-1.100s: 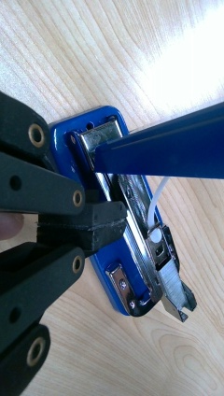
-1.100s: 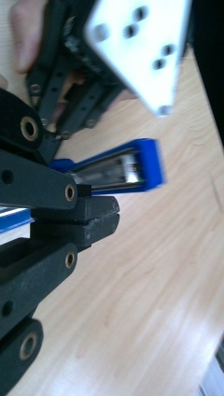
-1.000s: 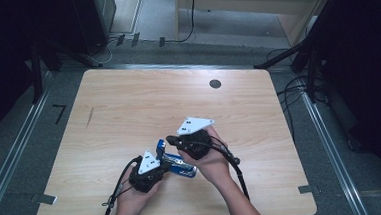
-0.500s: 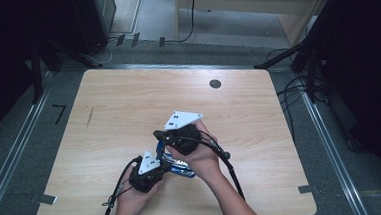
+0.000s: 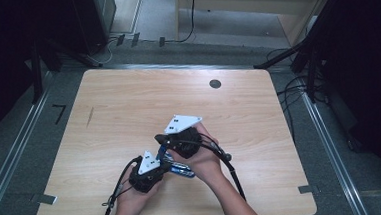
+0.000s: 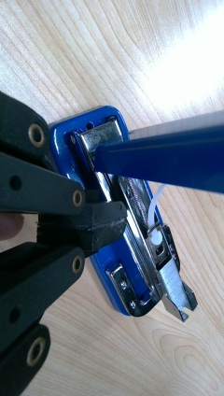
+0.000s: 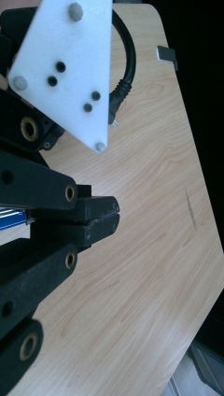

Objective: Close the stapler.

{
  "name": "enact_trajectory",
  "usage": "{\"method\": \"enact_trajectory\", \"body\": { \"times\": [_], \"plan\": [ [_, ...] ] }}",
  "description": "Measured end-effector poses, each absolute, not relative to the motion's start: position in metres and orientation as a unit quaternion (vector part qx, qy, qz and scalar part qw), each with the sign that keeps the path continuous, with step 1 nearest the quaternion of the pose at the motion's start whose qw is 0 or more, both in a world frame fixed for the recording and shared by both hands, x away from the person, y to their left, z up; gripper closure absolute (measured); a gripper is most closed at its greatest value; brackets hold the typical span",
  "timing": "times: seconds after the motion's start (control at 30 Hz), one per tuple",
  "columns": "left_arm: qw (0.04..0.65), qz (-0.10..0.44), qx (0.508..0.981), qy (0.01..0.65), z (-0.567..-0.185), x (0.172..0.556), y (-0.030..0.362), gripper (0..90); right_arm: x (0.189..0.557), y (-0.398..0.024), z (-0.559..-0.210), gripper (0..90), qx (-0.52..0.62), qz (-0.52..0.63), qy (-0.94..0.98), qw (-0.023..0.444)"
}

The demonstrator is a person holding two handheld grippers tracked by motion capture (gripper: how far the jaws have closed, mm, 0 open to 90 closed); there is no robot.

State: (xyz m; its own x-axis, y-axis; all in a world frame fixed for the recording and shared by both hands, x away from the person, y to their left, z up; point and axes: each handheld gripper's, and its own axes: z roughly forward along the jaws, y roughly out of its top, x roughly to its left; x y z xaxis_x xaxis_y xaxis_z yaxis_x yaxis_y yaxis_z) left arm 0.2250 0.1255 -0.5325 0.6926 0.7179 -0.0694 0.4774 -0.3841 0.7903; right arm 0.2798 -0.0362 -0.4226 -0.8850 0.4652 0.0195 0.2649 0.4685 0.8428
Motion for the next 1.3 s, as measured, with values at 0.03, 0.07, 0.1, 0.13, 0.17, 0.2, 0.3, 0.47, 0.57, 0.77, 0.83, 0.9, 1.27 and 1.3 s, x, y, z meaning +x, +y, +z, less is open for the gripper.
{"method": "enact_trajectory", "body": {
  "times": [0.03, 0.07, 0.1, 0.13, 0.17, 0.2, 0.3, 0.47, 0.57, 0.77, 0.83, 0.9, 1.27, 1.3],
  "plan": [
    [0.418, 0.144, 0.819, 0.365, -0.533, 0.225, 0.126, 90.0, 0.279, -0.038, -0.423, 90.0, 0.215, 0.469, 0.85, 0.107],
    [0.419, 0.144, 0.819, 0.366, -0.533, 0.225, 0.125, 90.0, 0.279, -0.039, -0.424, 90.0, 0.216, 0.47, 0.849, 0.108],
    [0.418, 0.144, 0.82, 0.364, -0.533, 0.225, 0.126, 90.0, 0.278, -0.041, -0.425, 90.0, 0.216, 0.471, 0.849, 0.108],
    [0.418, 0.144, 0.82, 0.364, -0.533, 0.225, 0.126, 90.0, 0.278, -0.043, -0.425, 90.0, 0.216, 0.47, 0.849, 0.108],
    [0.418, 0.144, 0.819, 0.365, -0.533, 0.225, 0.126, 90.0, 0.277, -0.045, -0.426, 90.0, 0.217, 0.47, 0.849, 0.11],
    [0.418, 0.144, 0.819, 0.365, -0.532, 0.225, 0.126, 90.0, 0.277, -0.047, -0.427, 90.0, 0.218, 0.471, 0.848, 0.11],
    [0.418, 0.142, 0.82, 0.365, -0.532, 0.225, 0.126, 90.0, 0.275, -0.055, -0.43, 90.0, 0.221, 0.473, 0.845, 0.111],
    [0.418, 0.142, 0.82, 0.365, -0.532, 0.225, 0.126, 90.0, 0.27, -0.065, -0.435, 90.0, 0.229, 0.475, 0.843, 0.11],
    [0.418, 0.142, 0.82, 0.364, -0.532, 0.225, 0.126, 90.0, 0.268, -0.07, -0.44, 90.0, 0.232, 0.475, 0.842, 0.111],
    [0.417, 0.142, 0.821, 0.363, -0.532, 0.224, 0.126, 90.0, 0.264, -0.082, -0.449, 90.0, 0.243, 0.472, 0.84, 0.111],
    [0.417, 0.142, 0.821, 0.362, -0.532, 0.224, 0.126, 90.0, 0.263, -0.085, -0.452, 90.0, 0.248, 0.471, 0.839, 0.112],
    [0.417, 0.142, 0.821, 0.362, -0.532, 0.224, 0.126, 90.0, 0.262, -0.089, -0.455, 90.0, 0.249, 0.47, 0.839, 0.113],
    [0.416, 0.139, 0.824, 0.359, -0.532, 0.224, 0.128, 90.0, 0.256, -0.105, -0.475, 90.0, 0.269, 0.464, 0.837, 0.109],
    [0.417, 0.138, 0.823, 0.36, -0.532, 0.224, 0.128, 90.0, 0.255, -0.106, -0.477, 90.0, 0.272, 0.463, 0.837, 0.108]
  ]
}}
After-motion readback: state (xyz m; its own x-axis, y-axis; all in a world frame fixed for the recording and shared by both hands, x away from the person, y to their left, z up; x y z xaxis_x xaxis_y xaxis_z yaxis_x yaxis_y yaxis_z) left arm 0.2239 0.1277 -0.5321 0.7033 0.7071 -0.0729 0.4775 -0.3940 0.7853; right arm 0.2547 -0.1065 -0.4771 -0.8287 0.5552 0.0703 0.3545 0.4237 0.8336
